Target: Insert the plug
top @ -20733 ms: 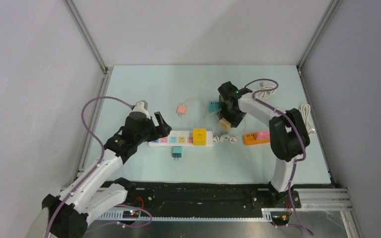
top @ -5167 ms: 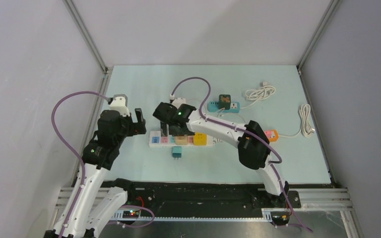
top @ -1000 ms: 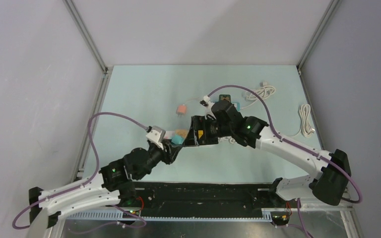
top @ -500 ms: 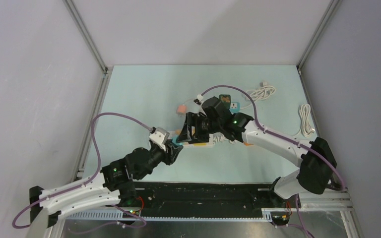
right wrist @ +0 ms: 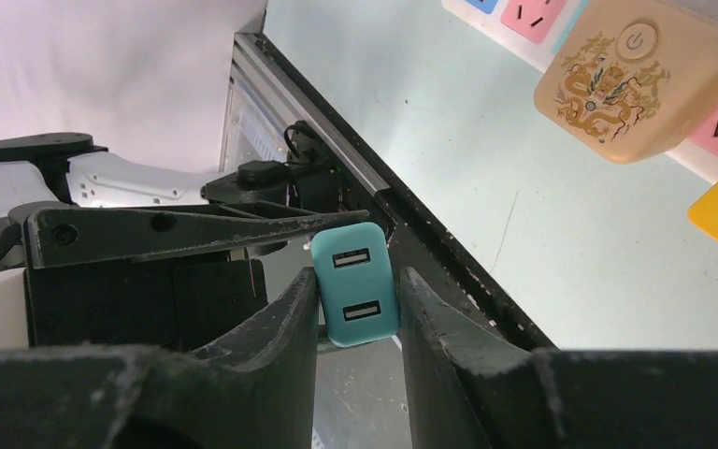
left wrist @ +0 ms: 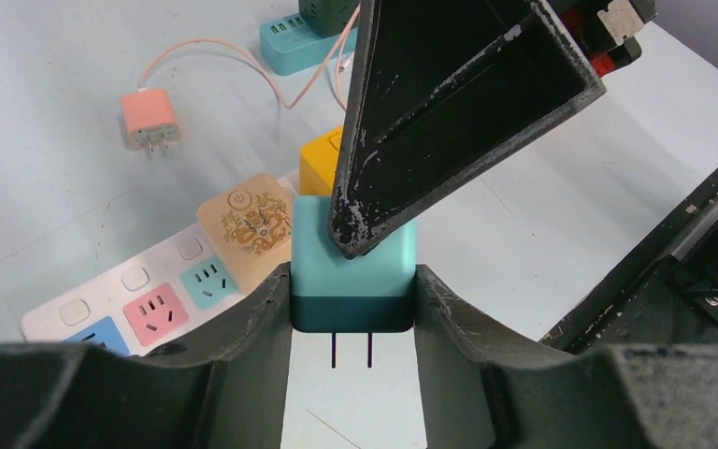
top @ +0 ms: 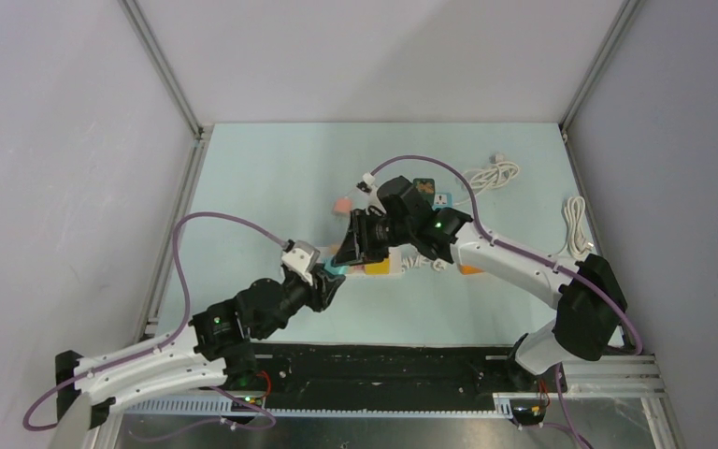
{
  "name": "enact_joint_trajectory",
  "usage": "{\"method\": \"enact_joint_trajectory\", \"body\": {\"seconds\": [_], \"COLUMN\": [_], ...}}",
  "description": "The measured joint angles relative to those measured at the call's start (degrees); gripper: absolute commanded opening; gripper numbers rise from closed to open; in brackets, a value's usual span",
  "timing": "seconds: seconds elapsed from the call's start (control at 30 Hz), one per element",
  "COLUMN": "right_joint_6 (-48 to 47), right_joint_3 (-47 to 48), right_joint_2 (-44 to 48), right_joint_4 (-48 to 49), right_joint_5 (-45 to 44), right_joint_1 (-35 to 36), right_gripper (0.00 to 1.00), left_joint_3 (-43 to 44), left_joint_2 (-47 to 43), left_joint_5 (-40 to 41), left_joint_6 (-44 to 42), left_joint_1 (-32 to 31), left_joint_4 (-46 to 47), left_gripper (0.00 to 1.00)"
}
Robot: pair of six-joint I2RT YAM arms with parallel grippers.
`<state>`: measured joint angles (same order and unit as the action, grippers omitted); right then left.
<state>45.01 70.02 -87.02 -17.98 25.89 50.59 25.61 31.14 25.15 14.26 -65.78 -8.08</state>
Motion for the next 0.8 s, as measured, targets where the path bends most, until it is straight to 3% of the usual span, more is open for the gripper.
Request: {"method": "enact_joint_trajectory", "body": {"seconds": [0.1, 0.13, 0.17, 0.2, 0.27, 0.47, 0.6, 0.8], "right_joint_6": [-0.3, -0.5, -0.6, -0.8, -1.1, -5.1, -11.1, -22.8], "right_joint_3": [0.0, 0.0, 0.0, 0.0, 0.0, 0.2, 0.8, 1.6], "right_joint_2": [0.0, 0.0, 0.0, 0.0, 0.0, 0.1, 1.2, 6.1], "right_joint_4": [-0.4, -0.5, -0.5, -0.5, -0.6, -2.6, -5.7, -8.1], "right_joint_5": [0.5, 0.6, 0.7, 0.8, 1.7, 3.7, 3.8, 0.5], "right_joint_1": [-0.2, -0.3, -0.4, -0.5, -0.6, -1.9, -8.0, -14.3], "right_gripper": [0.12, 0.01, 0.00, 0.00, 0.00, 0.00, 0.00, 0.00], "left_joint_3": [0.3, 0.4, 0.6, 0.8, 0.9, 3.7, 5.8, 5.9], "left_joint_2": [0.8, 1.1, 1.3, 1.6, 1.9, 2.4, -0.9, -9.0], "left_joint_5": [0.0, 0.0, 0.0, 0.0, 0.1, 0.1, 1.3, 9.9], "left_joint_6": [0.3, 0.3, 0.3, 0.3, 0.2, 0.3, 0.6, 2.3], "left_joint_1": [-0.1, -0.1, -0.1, -0.1, -0.1, -0.1, -0.1, -0.1], "left_joint_4": [0.0, 0.0, 0.0, -0.1, -0.2, -1.9, -4.2, -5.7], "left_gripper": [0.37, 0.45, 0.52, 0.73, 0.96, 1.00, 1.00, 1.00]}}
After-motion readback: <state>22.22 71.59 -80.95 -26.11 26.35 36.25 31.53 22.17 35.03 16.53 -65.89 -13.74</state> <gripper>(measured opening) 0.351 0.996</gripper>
